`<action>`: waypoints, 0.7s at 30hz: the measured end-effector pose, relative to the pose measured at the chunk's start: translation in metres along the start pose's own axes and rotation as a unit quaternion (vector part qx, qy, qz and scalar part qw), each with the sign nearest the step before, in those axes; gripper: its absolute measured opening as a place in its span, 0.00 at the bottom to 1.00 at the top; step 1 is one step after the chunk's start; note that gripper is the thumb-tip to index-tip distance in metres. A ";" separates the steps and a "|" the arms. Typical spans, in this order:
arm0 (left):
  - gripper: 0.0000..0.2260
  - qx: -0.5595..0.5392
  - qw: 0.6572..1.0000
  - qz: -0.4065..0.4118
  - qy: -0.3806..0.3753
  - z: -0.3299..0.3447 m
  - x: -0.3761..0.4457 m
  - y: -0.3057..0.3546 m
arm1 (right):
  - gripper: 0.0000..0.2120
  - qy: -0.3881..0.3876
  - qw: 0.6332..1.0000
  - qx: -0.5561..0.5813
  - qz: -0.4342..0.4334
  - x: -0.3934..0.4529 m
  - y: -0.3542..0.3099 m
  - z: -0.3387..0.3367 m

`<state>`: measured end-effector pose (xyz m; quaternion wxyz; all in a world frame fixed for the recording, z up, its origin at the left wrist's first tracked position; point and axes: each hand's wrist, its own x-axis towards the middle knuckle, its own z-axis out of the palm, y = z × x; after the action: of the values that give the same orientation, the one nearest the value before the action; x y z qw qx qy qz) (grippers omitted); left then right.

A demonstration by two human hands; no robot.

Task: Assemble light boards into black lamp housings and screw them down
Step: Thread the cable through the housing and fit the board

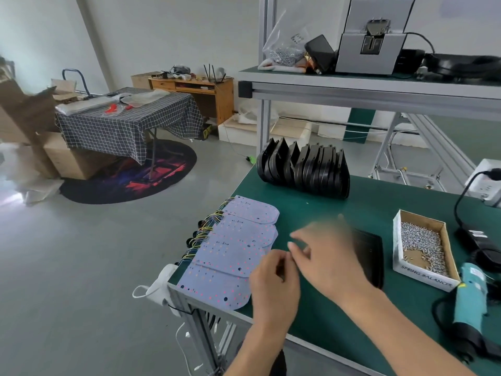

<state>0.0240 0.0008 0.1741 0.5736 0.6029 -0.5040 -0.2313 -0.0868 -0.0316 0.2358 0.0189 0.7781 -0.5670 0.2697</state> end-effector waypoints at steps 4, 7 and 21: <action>0.05 0.177 0.979 -0.014 0.099 -0.051 0.018 -0.010 | 0.10 -0.177 0.981 0.081 0.008 0.041 -0.035 0.039; 0.11 0.315 0.945 -0.044 0.079 -0.084 0.023 -0.027 | 0.17 -0.252 0.965 0.075 -0.014 0.057 -0.063 0.071; 0.25 0.281 0.955 -0.092 0.022 -0.107 0.015 -0.045 | 0.39 -0.270 0.956 -0.047 -0.105 0.064 -0.086 0.111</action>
<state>0.1364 0.0290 0.1625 0.3683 0.7886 -0.4779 -0.1187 0.0480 -0.0945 0.1929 -0.0706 0.8754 -0.4779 0.0191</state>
